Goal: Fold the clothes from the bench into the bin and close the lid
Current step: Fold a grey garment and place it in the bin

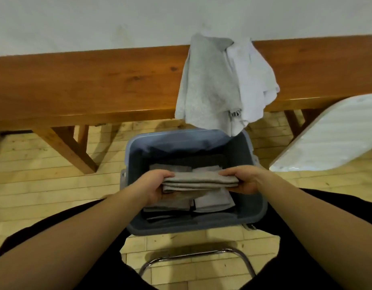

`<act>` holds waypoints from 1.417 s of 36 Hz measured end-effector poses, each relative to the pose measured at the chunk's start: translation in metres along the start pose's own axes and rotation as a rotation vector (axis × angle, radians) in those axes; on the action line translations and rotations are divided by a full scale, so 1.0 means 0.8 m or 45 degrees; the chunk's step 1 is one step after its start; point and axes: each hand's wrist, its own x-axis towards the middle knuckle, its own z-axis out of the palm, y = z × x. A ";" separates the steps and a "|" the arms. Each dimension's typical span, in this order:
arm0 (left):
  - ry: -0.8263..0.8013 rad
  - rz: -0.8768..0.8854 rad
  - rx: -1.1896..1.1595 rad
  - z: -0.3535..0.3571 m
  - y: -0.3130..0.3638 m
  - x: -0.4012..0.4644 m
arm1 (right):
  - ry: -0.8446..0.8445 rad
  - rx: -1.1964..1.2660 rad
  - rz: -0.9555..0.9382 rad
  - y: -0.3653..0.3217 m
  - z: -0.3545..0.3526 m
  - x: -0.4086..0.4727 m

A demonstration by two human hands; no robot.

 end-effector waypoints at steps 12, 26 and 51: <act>0.007 0.132 0.023 0.078 -0.006 0.119 | 0.372 -0.037 -0.152 -0.003 -0.054 0.092; 0.017 -0.125 0.994 0.074 -0.140 0.221 | 0.431 -1.299 0.064 0.095 -0.065 0.215; 0.280 1.701 1.461 0.070 0.059 0.025 | 0.183 -1.772 -1.043 -0.079 0.013 -0.018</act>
